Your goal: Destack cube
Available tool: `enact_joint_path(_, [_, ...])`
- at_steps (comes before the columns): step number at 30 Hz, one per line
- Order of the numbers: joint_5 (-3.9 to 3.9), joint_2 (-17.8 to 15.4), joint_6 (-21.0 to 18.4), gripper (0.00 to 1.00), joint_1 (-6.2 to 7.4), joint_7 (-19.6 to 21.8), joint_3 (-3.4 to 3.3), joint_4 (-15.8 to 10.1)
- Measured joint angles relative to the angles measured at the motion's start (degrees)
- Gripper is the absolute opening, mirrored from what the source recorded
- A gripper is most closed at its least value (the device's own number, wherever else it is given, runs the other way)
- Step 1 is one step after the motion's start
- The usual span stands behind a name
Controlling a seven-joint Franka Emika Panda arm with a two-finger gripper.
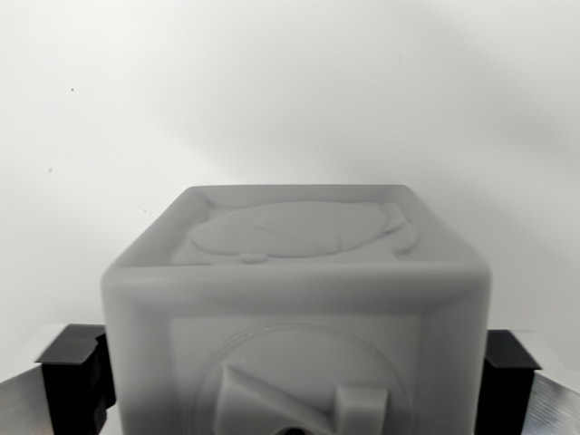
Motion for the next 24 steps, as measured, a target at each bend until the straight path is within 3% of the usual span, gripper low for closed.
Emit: enact_joint_path(24, [0.00,-0.76,-0.42,1.00,0.02,0.00,-0.02,-0.21])
